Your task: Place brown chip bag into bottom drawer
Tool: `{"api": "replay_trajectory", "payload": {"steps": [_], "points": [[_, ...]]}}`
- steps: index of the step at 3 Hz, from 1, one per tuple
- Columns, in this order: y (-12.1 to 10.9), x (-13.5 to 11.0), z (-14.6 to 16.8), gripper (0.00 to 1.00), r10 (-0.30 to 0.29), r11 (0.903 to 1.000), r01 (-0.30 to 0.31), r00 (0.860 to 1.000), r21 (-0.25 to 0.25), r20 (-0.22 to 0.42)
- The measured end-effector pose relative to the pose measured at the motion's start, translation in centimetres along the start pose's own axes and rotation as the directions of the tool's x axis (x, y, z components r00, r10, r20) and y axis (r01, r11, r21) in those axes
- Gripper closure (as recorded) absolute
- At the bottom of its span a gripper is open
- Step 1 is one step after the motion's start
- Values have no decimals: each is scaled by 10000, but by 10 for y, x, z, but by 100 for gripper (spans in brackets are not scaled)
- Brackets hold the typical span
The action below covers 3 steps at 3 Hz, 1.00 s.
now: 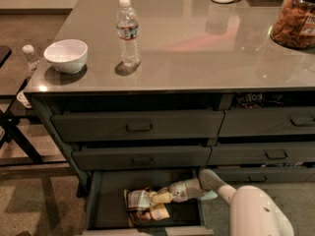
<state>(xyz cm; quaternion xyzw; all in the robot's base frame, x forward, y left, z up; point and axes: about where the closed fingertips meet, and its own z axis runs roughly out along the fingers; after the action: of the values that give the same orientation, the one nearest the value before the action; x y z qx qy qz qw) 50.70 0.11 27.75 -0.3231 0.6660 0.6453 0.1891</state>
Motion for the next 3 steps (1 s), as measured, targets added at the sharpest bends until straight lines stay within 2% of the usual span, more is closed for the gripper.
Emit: {"api": "replay_trajectory", "payload": {"steps": [1,3], "points": [[-27,-6,-23,91,-172,9981,158,9996,595,222],[-27,-14,-25,45,-303,9973,287,9993,670,237]]}}
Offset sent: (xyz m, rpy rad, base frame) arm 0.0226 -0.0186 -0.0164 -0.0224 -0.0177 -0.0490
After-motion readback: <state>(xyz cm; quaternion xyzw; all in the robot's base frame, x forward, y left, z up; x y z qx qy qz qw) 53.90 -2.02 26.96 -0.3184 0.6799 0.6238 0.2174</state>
